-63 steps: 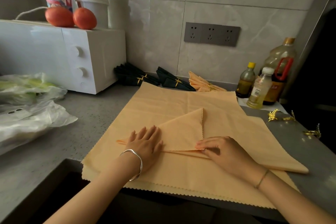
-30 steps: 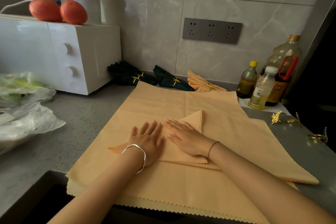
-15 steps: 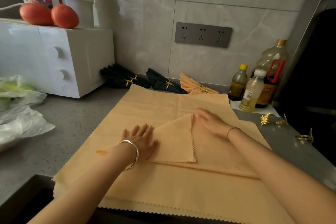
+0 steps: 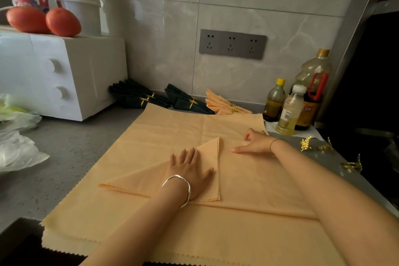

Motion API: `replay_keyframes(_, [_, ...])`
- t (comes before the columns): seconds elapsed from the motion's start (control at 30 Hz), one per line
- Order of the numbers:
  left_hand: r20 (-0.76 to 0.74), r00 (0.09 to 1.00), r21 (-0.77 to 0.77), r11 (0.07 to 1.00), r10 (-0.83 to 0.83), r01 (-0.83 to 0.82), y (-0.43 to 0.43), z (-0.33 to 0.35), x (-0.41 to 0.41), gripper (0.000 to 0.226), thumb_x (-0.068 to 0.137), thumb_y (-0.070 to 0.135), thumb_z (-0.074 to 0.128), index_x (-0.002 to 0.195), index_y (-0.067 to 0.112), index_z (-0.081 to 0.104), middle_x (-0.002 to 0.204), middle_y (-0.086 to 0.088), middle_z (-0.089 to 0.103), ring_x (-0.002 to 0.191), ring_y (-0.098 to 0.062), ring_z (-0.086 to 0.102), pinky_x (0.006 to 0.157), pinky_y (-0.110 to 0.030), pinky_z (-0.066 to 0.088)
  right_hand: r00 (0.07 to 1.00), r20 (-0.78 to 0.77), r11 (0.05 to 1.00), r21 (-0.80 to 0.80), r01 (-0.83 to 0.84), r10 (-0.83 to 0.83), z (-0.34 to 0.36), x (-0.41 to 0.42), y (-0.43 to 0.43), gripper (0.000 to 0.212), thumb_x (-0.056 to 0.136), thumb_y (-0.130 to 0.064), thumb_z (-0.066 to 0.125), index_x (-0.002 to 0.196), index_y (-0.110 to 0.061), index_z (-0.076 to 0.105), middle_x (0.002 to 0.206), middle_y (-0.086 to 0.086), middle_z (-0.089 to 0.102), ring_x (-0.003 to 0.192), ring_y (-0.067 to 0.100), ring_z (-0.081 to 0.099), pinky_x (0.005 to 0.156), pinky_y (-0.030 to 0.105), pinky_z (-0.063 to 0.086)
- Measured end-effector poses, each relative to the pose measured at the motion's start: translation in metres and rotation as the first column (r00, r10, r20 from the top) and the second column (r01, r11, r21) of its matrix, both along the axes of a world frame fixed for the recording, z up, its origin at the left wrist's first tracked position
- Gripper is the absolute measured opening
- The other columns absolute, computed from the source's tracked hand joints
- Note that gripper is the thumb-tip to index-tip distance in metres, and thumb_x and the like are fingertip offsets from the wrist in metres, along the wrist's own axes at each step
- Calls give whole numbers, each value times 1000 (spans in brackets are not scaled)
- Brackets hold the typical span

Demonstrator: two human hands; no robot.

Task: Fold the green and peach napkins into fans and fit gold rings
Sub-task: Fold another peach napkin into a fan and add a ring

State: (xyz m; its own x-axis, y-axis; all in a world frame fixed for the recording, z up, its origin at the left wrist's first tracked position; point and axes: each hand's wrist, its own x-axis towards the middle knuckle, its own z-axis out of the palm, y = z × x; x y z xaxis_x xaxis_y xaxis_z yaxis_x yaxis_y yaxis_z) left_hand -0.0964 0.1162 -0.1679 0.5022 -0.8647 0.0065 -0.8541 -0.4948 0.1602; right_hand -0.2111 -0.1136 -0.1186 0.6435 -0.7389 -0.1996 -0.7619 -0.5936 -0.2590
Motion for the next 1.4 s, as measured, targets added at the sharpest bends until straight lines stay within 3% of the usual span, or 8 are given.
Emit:
replay_keyframes(0.1, [9,1000,-11,1000,-2,2,1,-1,0,76,93,63,18,152,17,3,160,2,0,147,-18,-2,118,-44,-3,1000,-10,999,28,20,-19,3,-12,-11,68,64,-77,61,105,-24,46,107,-5,50,96,13,49,74,28,41])
replay_keyframes(0.4, [19,1000,-10,1000,-9,9,-1,-2,2,73,94,63,18,152,23,4,160,3,-1,147,-19,-1,118,-44,-2,985,170,994,-103,45,-27,18,-95,-41,12,80,-25,71,83,-14,68,94,8,66,89,22,58,75,32,45])
replay_keyframes(0.63, [2,996,8,996,-89,89,-2,0,2,53,98,53,16,150,42,5,160,5,-1,147,-22,-4,116,-46,-6,783,621,986,-151,65,43,21,-98,54,25,84,-20,67,62,-8,64,55,5,54,58,10,43,56,28,32])
replay_keyframes(0.77, [-34,976,-25,976,-215,214,-7,-1,-4,48,103,36,16,151,35,9,159,9,4,147,-15,0,117,-39,-2,819,538,964,-258,-67,201,-7,-84,131,37,90,-30,60,54,-22,53,51,-5,46,55,7,39,54,30,30])
replay_keyframes(0.87, [-61,971,-31,973,-231,229,-10,-1,-11,49,104,35,16,151,31,8,159,10,3,147,-14,0,117,-37,0,870,377,909,-382,-167,318,-20,-80,164,23,94,-37,51,88,-25,70,88,-11,70,82,9,61,72,29,46])
replay_keyframes(1.0, [-90,975,-48,978,-205,202,-12,-1,-13,50,103,36,13,152,28,6,159,9,3,147,-13,0,118,-37,-1,867,300,855,-465,-230,397,-30,-74,178,31,97,-38,41,112,-26,66,116,-12,65,107,9,58,86,30,46])
replay_keyframes(1.2, [-96,969,-41,974,-226,223,-10,-1,-13,47,103,39,12,149,41,3,159,9,3,147,-14,-1,117,-37,-3,863,285,783,-594,-182,417,-47,-65,190,36,81,-42,39,72,-31,72,72,-20,68,63,-1,63,48,14,47])
replay_keyframes(1.4, [-51,970,-1,971,-237,237,-9,0,-15,49,102,44,17,149,41,6,160,7,0,147,-16,-3,117,-39,-4,877,283,831,-520,-200,388,-36,-73,198,41,98,-40,33,87,-22,69,87,-8,69,77,9,62,67,26,50])
